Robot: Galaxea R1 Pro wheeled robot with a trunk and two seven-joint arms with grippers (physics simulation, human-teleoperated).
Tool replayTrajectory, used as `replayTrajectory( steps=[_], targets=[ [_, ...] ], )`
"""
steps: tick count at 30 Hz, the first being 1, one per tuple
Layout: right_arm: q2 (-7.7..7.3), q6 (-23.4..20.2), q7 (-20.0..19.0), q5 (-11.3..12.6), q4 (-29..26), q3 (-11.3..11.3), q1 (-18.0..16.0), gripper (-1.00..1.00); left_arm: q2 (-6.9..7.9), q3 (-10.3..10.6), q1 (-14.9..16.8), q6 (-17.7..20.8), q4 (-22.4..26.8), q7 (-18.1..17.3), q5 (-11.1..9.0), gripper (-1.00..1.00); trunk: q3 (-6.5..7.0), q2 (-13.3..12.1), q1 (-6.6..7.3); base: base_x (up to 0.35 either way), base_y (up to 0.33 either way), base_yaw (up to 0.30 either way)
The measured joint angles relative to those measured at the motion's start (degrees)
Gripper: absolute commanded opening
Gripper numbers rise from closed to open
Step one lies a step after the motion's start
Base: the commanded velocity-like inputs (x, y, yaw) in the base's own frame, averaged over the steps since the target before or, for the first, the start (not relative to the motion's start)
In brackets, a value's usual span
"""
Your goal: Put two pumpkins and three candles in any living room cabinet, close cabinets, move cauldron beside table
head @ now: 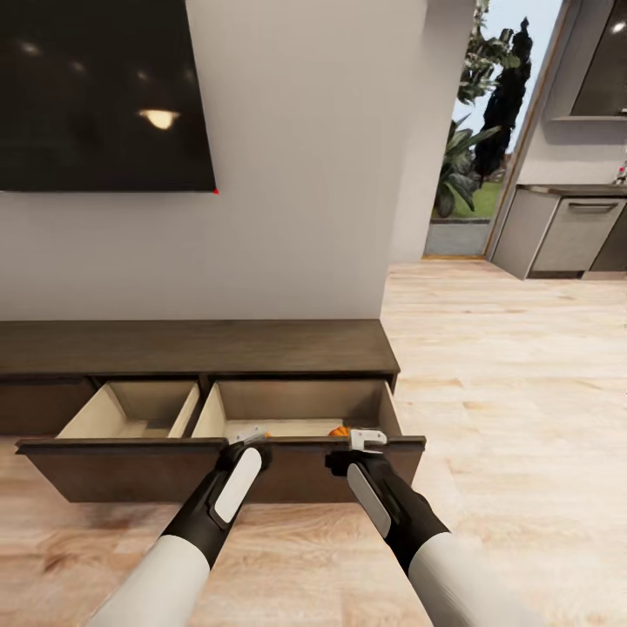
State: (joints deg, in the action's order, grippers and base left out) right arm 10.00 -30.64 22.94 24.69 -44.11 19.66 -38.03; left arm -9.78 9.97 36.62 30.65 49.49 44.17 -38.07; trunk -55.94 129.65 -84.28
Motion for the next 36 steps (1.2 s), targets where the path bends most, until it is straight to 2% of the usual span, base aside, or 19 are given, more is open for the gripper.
replayTrajectory(
  steps=[26, 30, 34, 36],
  targets=[
    [0.0, 0.56, -0.17, -0.34, -0.13, 0.45, 0.15, 1.0, 0.07, 0.6, 0.0, -1.33, -0.22, -0.27, 0.2, 1.0, -4.67, 10.43, -5.69, -0.026, 0.0, 0.0],
    [-0.08, 2.56, -0.23, -0.49, 0.04, 0.42, 0.27, 1.0, 0.16, 0.83, 0.0, -3.3, -0.88, -2.66, 0.61, 1.0, -5.39, 12.03, -6.57, 0.0, 0.0, 0.0],
    [-2.26, 7.2, -0.25, -0.47, 0.37, 0.52, 0.44, 1.0, 0.36, 1.15, 0.0, -5.36, -3.48, -7.25, 1.18, 1.0, -6.11, 13.55, -7.41, 0.0, 0.0, 0.0],
    [-3.07, 8.23, -0.28, -0.44, 0.4, 0.56, 0.5, 1.0, 0.4, 1.18, 0.0, -6.51, -4.18, -7.84, 1.56, 1.0, -6.55, 13.59, -7.47, 0.0, 0.0, 0.0]
  ],
)
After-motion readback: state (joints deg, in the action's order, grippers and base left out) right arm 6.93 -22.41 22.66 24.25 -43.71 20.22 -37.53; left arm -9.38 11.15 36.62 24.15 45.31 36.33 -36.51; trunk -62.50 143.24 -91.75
